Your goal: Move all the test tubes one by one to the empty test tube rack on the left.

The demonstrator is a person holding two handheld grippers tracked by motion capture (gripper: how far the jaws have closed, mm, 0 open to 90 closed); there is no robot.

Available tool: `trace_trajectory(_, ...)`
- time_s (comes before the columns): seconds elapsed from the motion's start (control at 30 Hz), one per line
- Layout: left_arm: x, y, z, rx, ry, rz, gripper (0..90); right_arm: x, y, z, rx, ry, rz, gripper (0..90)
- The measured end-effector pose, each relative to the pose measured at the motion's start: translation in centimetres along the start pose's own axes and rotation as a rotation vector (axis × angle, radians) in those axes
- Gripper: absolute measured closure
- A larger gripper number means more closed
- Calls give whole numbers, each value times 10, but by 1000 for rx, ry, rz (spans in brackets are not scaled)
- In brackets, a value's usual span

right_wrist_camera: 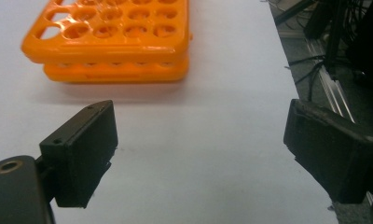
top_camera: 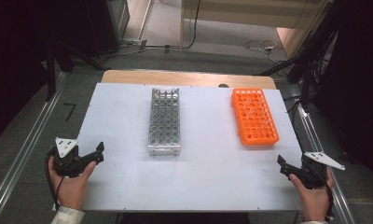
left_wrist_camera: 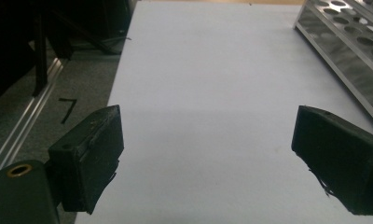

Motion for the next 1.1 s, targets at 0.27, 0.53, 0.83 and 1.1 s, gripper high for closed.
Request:
trace_trajectory(0.27,-2,2,4,2,-12,-24,95,3,0,1,1,18,-12,89)
trace_trajectory(0.53,-6,2,4,25,-42,-16,117,8,5,1,-20,33,-15,113)
trace_trajectory(0.83,-7,0,7,31,-69,-17,116,12,11,5,-31,43,-21,117)
trace_trajectory(1.1,-7,-1,10,41,-61,-14,116,14,19,13,-35,56,-17,120)
Point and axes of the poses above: each handheld gripper's, and its own axes: z roughly forward along the jaws, y roughly out of its top, x roughly to its left, the point moved 2 cm from there along z, roughly forward along the jaws, and after that the axes turned 4 degrees about -z, right-handed, at the moved point
